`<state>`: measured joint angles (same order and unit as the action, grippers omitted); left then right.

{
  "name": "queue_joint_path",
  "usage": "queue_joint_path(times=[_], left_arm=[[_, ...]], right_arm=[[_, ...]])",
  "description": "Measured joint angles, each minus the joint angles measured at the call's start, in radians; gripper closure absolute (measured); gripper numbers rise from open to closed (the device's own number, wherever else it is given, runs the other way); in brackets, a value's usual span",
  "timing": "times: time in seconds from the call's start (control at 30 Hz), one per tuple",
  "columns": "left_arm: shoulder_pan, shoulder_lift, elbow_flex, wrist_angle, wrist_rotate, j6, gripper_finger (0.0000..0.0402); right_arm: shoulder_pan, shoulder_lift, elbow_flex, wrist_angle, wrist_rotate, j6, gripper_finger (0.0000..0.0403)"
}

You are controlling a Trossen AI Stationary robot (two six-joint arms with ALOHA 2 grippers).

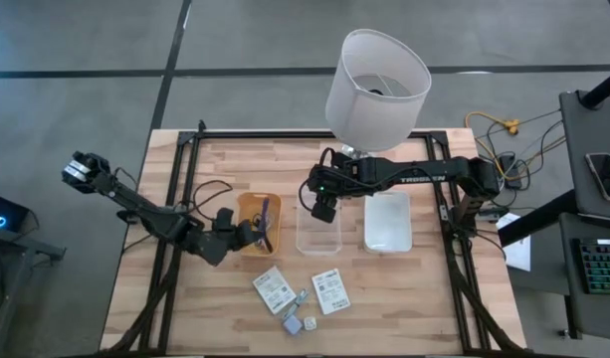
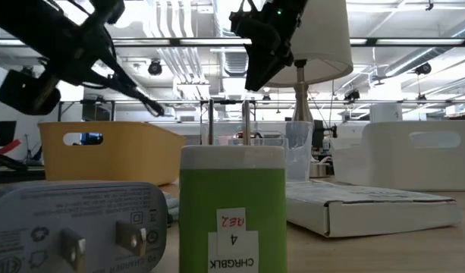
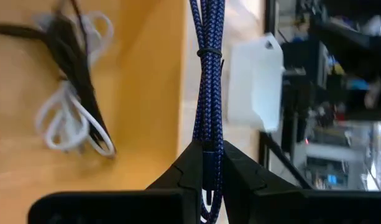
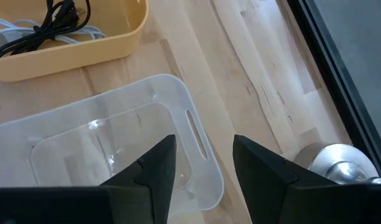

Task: Pick and place items into bin
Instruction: Put the blue charger cable into the yellow bin, then put the green charger adapter into the white transparent bin

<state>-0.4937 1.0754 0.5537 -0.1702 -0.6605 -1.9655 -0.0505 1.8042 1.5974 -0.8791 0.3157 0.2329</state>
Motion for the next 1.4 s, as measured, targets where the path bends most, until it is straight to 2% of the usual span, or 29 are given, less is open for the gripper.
queue_joint_path(times=[0.13,0.23,0.33,0.47,0.6,0.67,0.73,0.83,0.9,1.13,1.3,1.4], left_arm=[[0.012,0.014,0.004,-0.144,0.026,-0.103,0.0369],[0.017,0.015,0.004,-0.197,0.096,-0.146,0.0321],[0.016,0.013,0.008,-0.186,0.110,-0.128,0.0269],[0.016,0.000,0.048,-0.171,0.109,-0.026,0.0210],[0.004,-0.030,0.111,-0.177,0.166,0.244,0.0181],[-0.007,-0.038,0.156,-0.173,0.241,0.462,0.0180],[-0.025,-0.035,0.193,-0.171,0.363,0.622,0.0184],[-0.052,0.004,0.226,-0.173,0.529,0.691,0.0196],[-0.078,0.046,0.243,-0.176,0.602,0.698,0.0205],[-0.166,0.261,0.320,-0.177,0.644,0.771,0.0239],[-0.193,0.385,0.386,-0.175,0.640,0.822,0.0249],[-0.221,0.426,0.417,-0.174,0.605,0.914,0.0249]], right_arm=[[0.005,0.000,-0.001,-0.001,0.000,0.001,0.0259],[0.007,0.000,-0.001,-0.003,0.000,0.003,0.0257],[0.008,0.000,-0.001,-0.003,0.000,0.003,0.0258],[0.008,0.000,-0.001,-0.003,0.000,0.002,0.0261],[0.009,0.000,-0.001,-0.010,-0.002,-0.029,0.0259],[0.013,0.000,-0.002,-0.016,-0.024,-0.073,0.0257],[0.018,0.000,-0.002,-0.016,-0.106,-0.137,0.0257],[0.034,0.000,-0.002,-0.010,-0.331,-0.261,0.0261],[0.055,0.000,-0.003,-0.004,-0.449,-0.319,0.0264],[0.137,0.000,-0.008,-0.005,-0.444,-0.399,0.0271],[0.203,0.000,-0.008,-0.008,-0.445,-0.420,0.0268],[0.247,0.001,-0.008,-0.007,-0.433,-0.418,0.0264]])
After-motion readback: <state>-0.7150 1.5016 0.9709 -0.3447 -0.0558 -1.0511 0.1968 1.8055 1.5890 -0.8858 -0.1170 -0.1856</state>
